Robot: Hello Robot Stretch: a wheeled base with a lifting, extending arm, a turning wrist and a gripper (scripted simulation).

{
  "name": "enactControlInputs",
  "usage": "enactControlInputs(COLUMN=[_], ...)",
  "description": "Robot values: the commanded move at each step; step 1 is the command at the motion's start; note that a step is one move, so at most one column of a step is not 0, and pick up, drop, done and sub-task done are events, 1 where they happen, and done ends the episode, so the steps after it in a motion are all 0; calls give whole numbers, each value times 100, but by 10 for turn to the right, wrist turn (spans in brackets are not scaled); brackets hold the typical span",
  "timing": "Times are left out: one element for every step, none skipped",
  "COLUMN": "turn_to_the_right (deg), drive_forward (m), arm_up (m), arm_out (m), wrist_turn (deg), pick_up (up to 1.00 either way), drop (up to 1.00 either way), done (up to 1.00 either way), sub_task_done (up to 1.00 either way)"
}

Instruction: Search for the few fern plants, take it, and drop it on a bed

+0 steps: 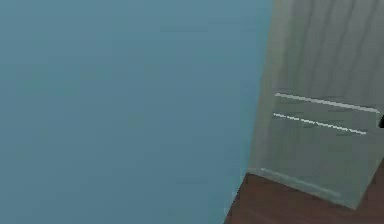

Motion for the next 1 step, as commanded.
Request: enactControlInputs(turn_to_the_right=[450], drive_forward=[0], arm_up=[0], arm_out=[0], wrist_turn=[0], pick_up=[0], drop=[0], done=[0], sub_task_done=[0])
